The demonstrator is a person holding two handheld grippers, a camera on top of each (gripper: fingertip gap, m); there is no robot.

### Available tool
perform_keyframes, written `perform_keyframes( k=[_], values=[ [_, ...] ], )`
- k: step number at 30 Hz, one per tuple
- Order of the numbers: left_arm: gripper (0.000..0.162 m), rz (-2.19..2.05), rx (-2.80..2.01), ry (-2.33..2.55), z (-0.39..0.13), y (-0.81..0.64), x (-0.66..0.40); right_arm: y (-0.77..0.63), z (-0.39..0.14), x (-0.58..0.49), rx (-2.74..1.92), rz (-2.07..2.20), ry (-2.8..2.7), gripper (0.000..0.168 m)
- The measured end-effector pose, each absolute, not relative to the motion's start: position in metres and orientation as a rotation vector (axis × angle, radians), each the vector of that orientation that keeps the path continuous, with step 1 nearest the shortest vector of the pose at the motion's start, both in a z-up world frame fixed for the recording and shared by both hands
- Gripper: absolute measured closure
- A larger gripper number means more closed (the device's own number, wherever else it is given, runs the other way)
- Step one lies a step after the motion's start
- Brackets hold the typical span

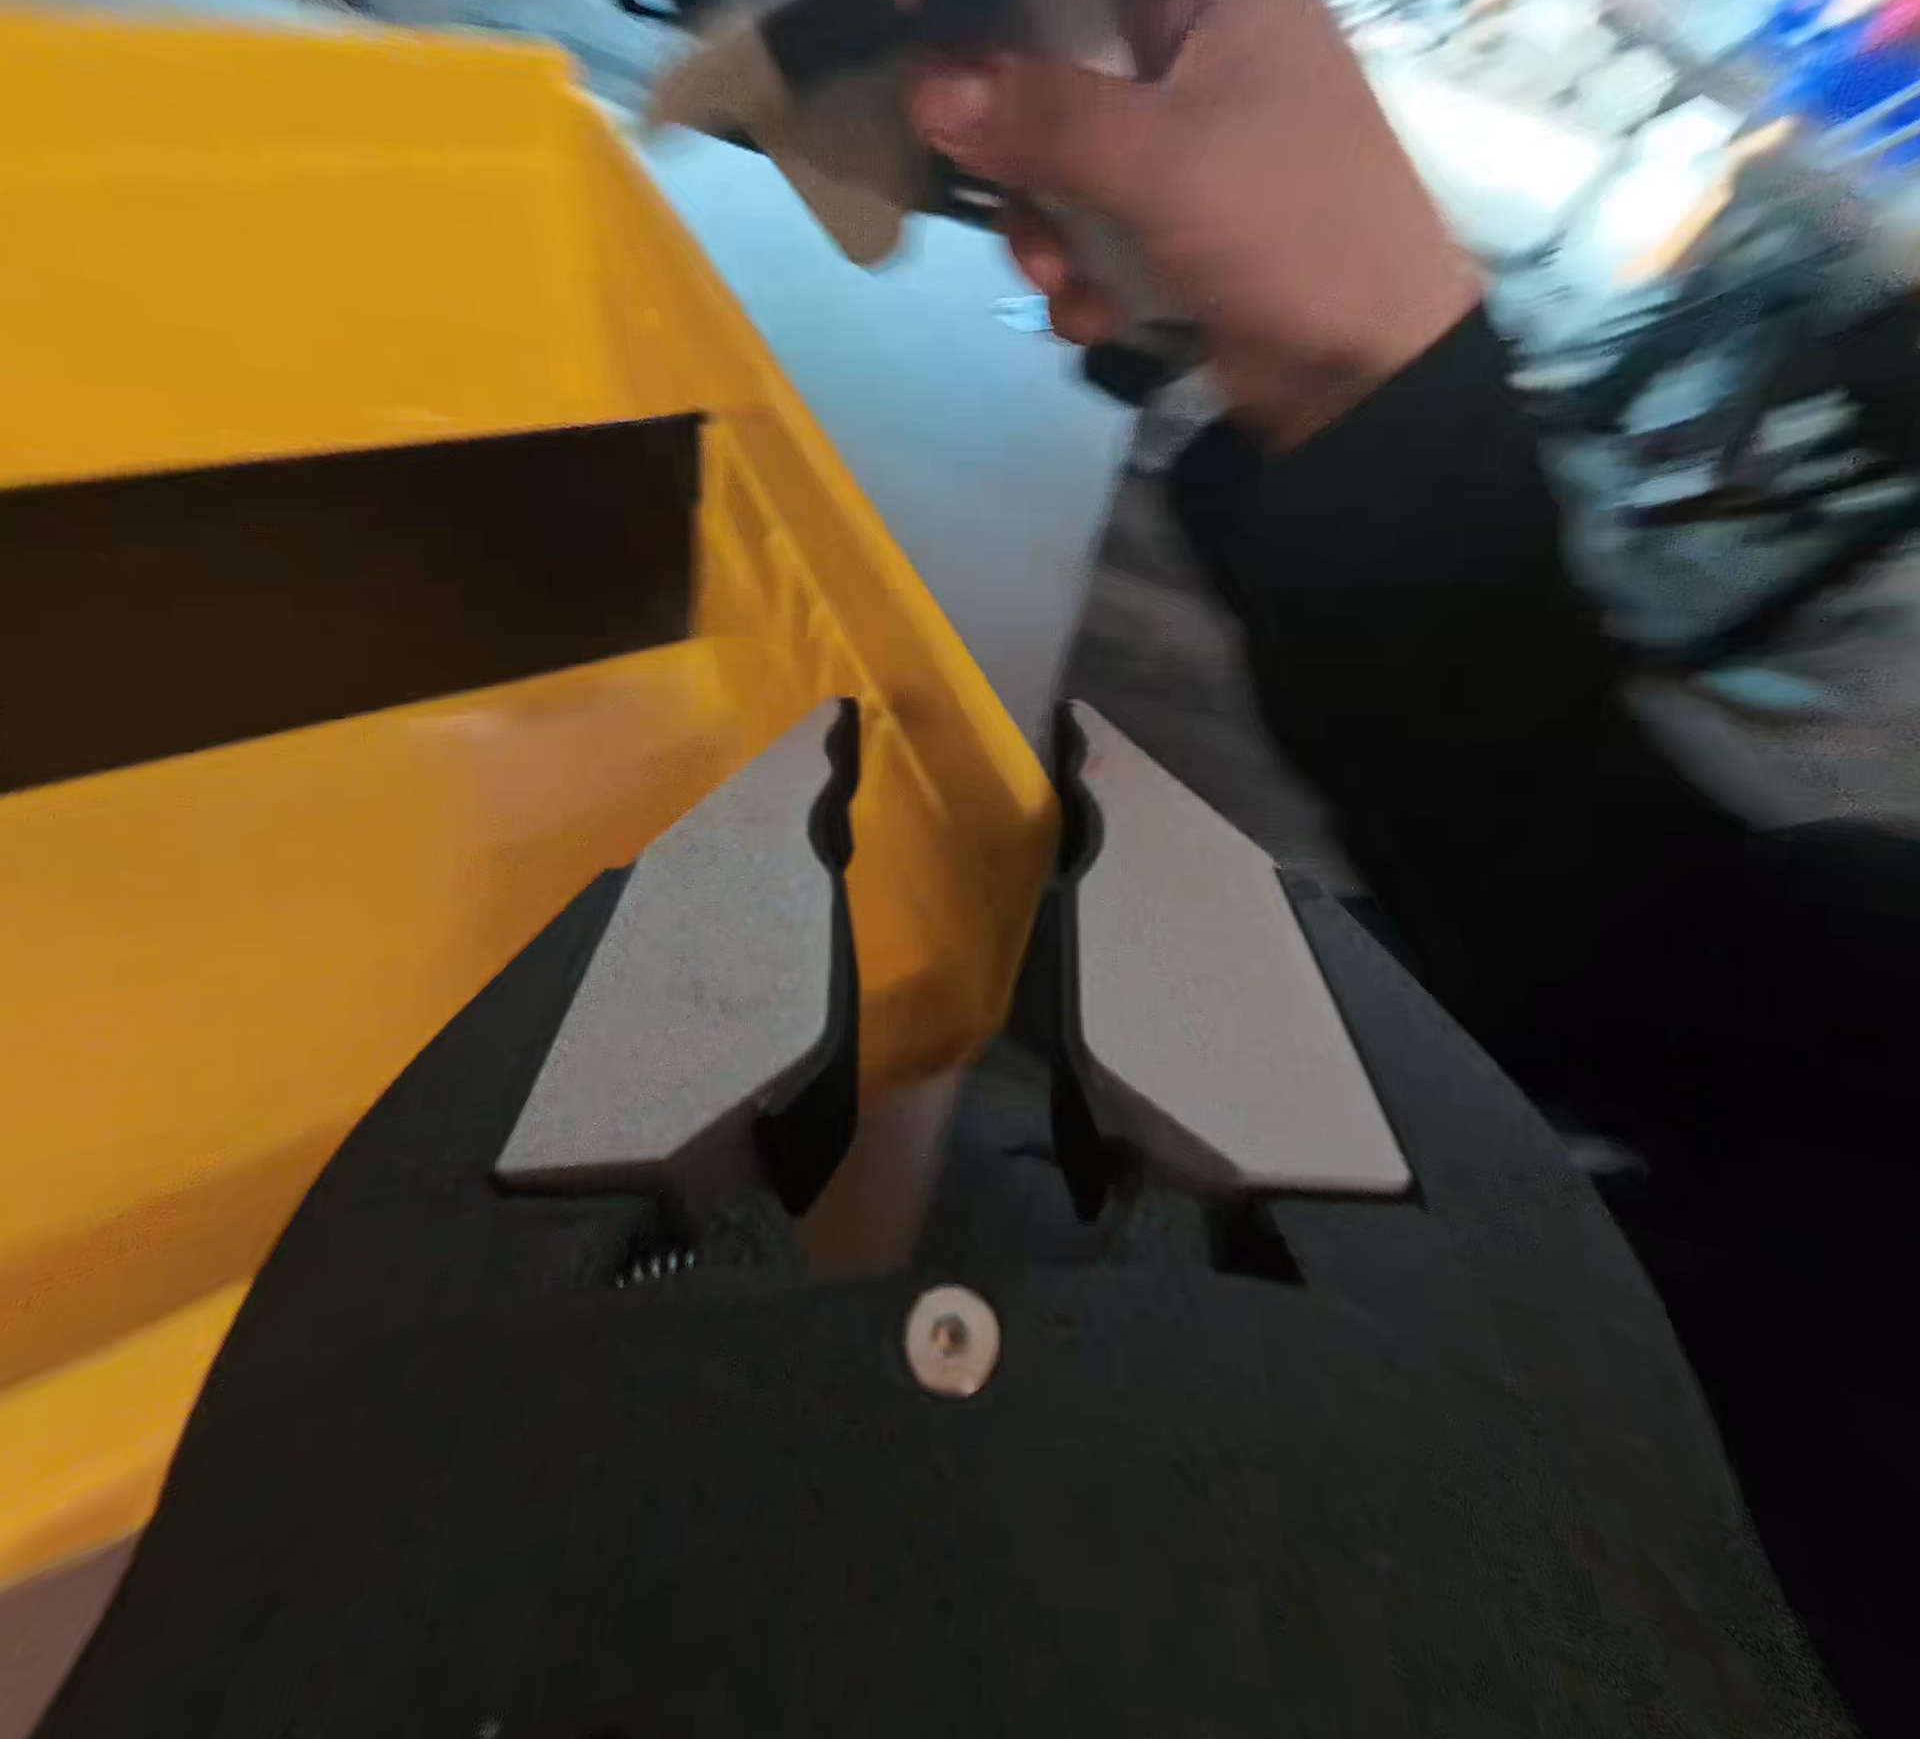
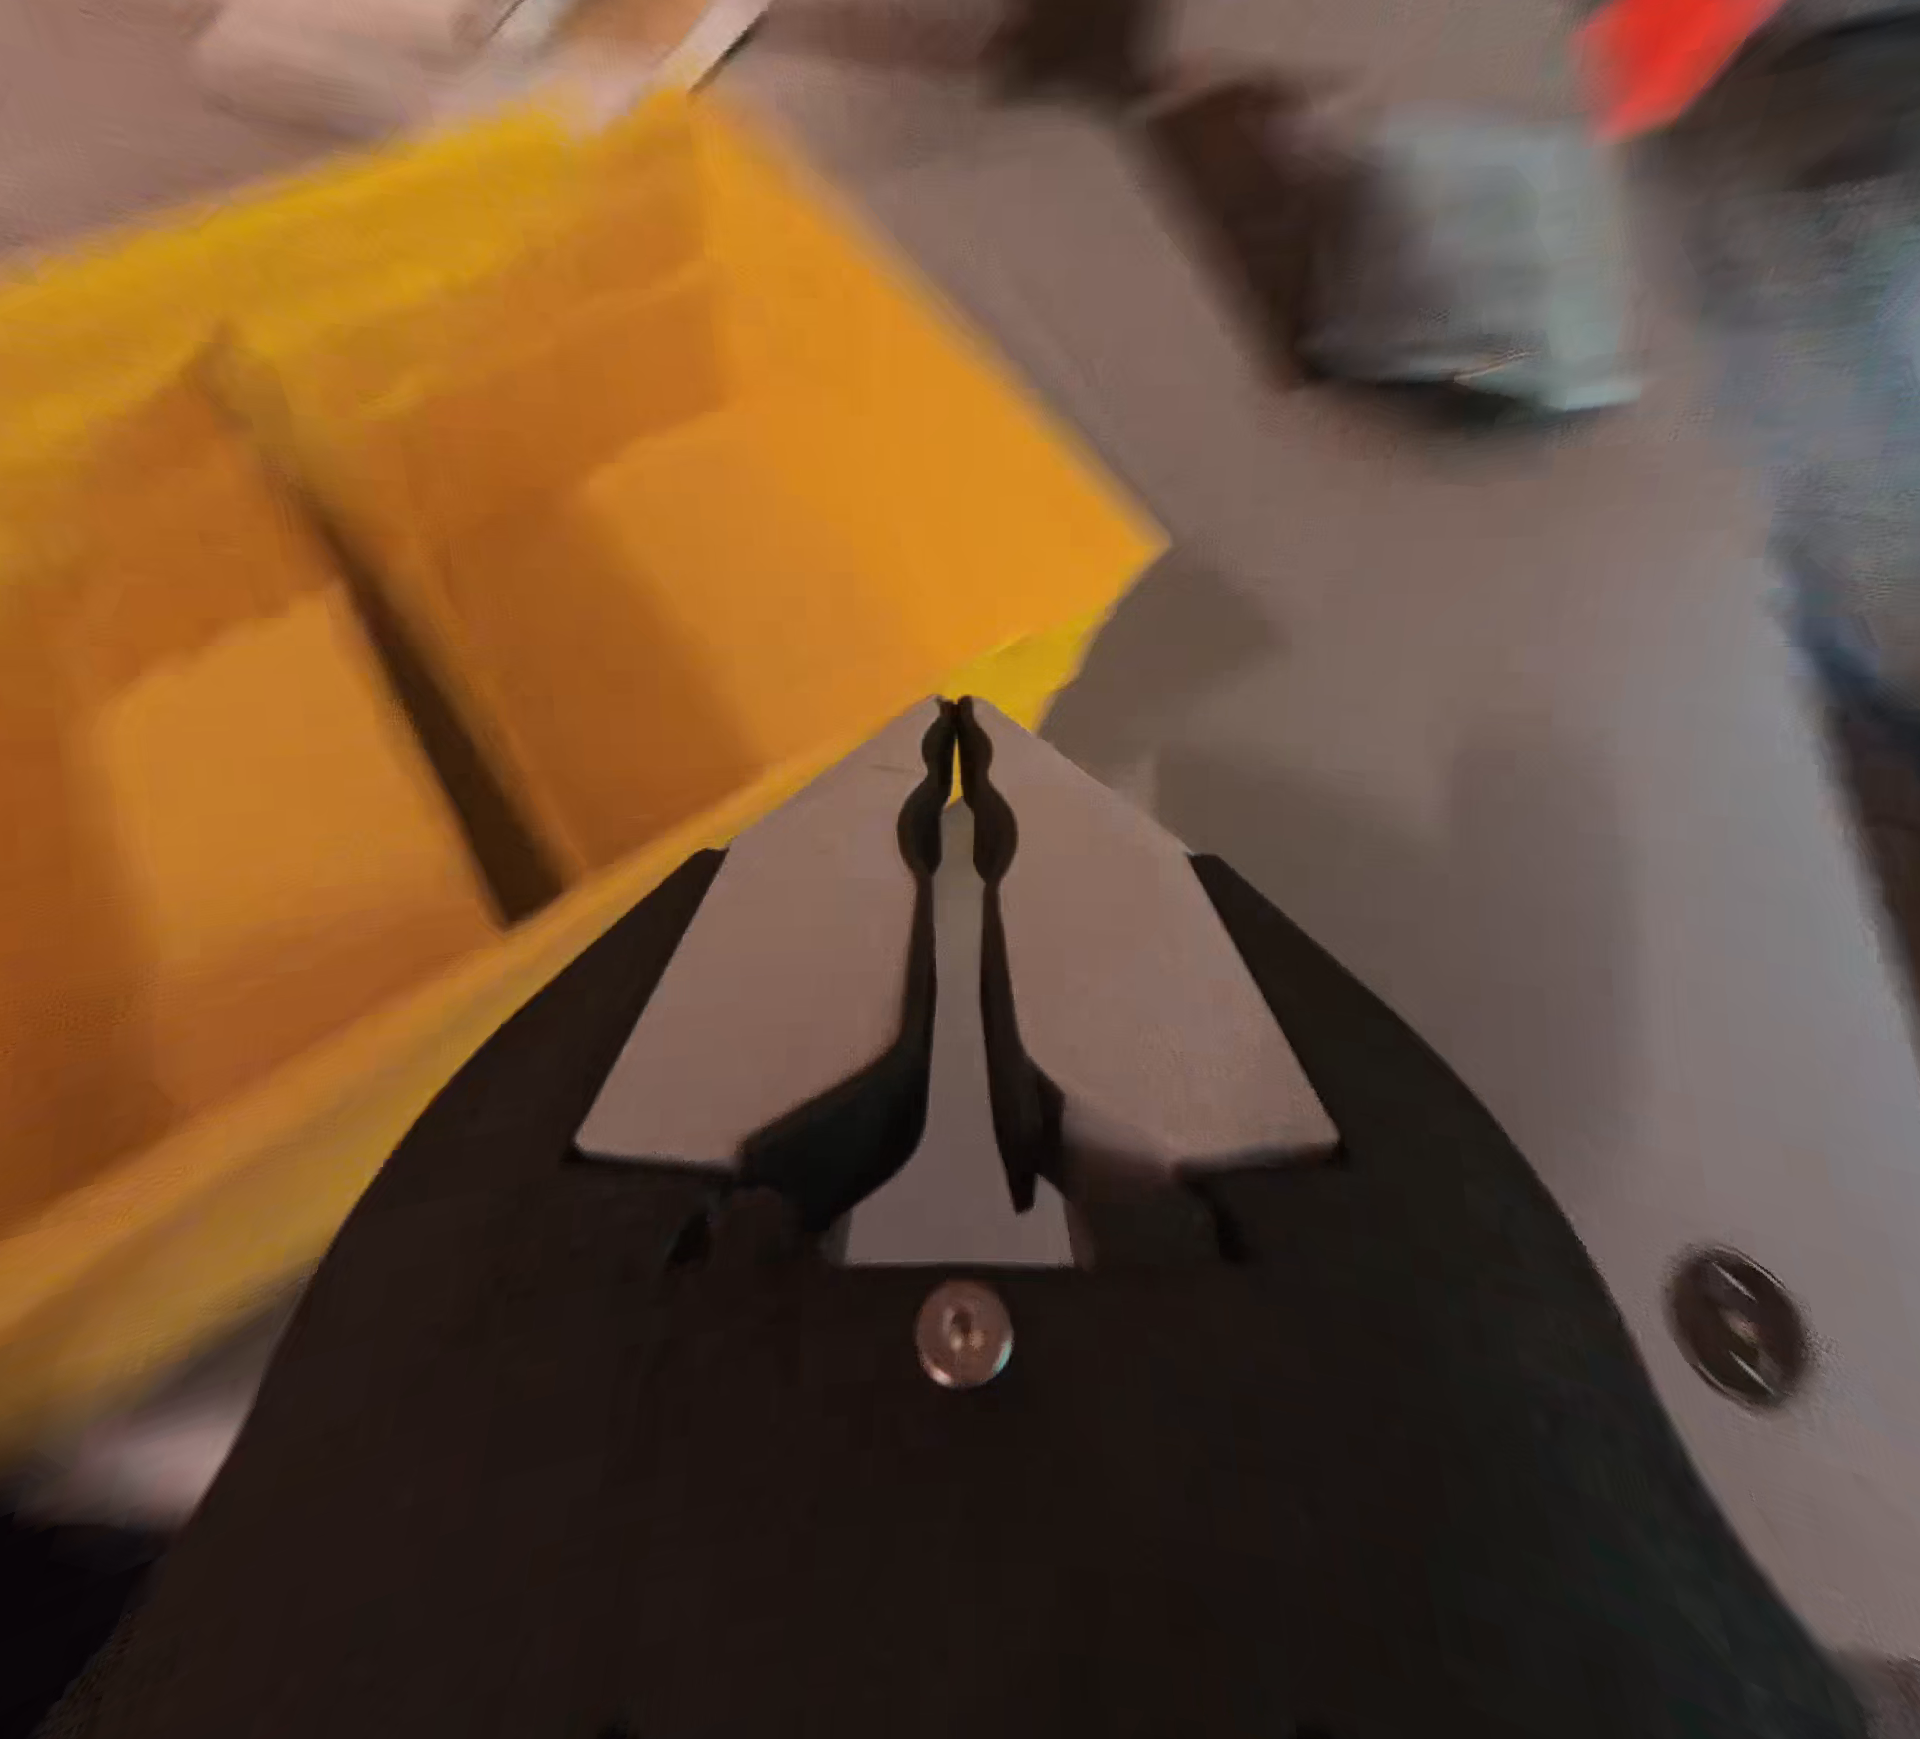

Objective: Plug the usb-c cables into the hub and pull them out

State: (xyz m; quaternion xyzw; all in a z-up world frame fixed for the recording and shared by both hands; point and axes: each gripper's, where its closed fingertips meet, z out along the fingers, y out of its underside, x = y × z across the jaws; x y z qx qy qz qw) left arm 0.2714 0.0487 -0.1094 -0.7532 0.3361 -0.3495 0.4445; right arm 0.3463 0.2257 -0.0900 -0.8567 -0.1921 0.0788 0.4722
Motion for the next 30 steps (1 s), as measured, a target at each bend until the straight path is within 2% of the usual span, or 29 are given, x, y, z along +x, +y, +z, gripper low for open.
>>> perform_keyframes(
  k=[2,3,4,7,9,11,13,15,23,26,27,29,30],
  values=[
    [0.123,-1.193,-1.871,0.881,-0.087,0.028,0.297,0.24,-0.062,0.366,-1.964,0.118,-0.288,0.168],
    [0.119,-1.231,-1.833,0.884,-0.074,0.022,0.297,0.235,-0.051,0.363,-1.921,0.139,-0.303,0.168],
    [0.12,-1.214,-1.791,0.883,-0.062,0.018,0.29,0.228,-0.041,0.357,-1.882,0.183,-0.345,0.16],
    [0.112,-1.083,-1.728,0.852,-0.045,0.007,0.244,0.188,-0.017,0.315,-1.779,0.449,-0.559,0.148],
    [0.097,-0.847,-1.768,0.807,-0.053,0.016,0.196,0.149,-0.004,0.277,-1.711,0.693,-0.739,0.142],
    [0.094,-0.582,-1.838,0.736,-0.066,0.028,0.14,0.111,0.001,0.242,-1.663,0.873,-0.9,0.13],
    [0.096,-0.386,-1.889,0.658,-0.072,0.033,0.087,0.078,-0.014,0.206,-1.684,0.966,-1.087,0.123],
    [0.101,-0.303,-1.902,0.596,-0.072,0.029,0.049,0.063,-0.049,0.175,-1.826,0.938,-1.201,0.103],
    [0.093,-0.003,-1.967,0.311,-0.082,0.013,-0.062,0.106,-0.153,0.115,-2.001,0.251,-1.214,0.073],
    [0.092,0.013,-1.998,0.301,-0.096,0.009,-0.07,0.107,-0.156,0.12,-2.024,0.254,-1.246,0.075],
    [0.089,0.018,-2.013,0.303,-0.103,0.01,-0.072,0.107,-0.158,0.128,-2.048,0.239,-1.275,0.08],
    [0.094,0.068,-2.044,0.292,-0.117,0.014,-0.083,0.107,-0.16,0.151,-2.085,0.199,-1.347,0.097],
    [0.088,0.076,-2.054,0.301,-0.122,0.016,-0.086,0.109,-0.159,0.164,-2.111,0.216,-1.349,0.106]
  ],
)
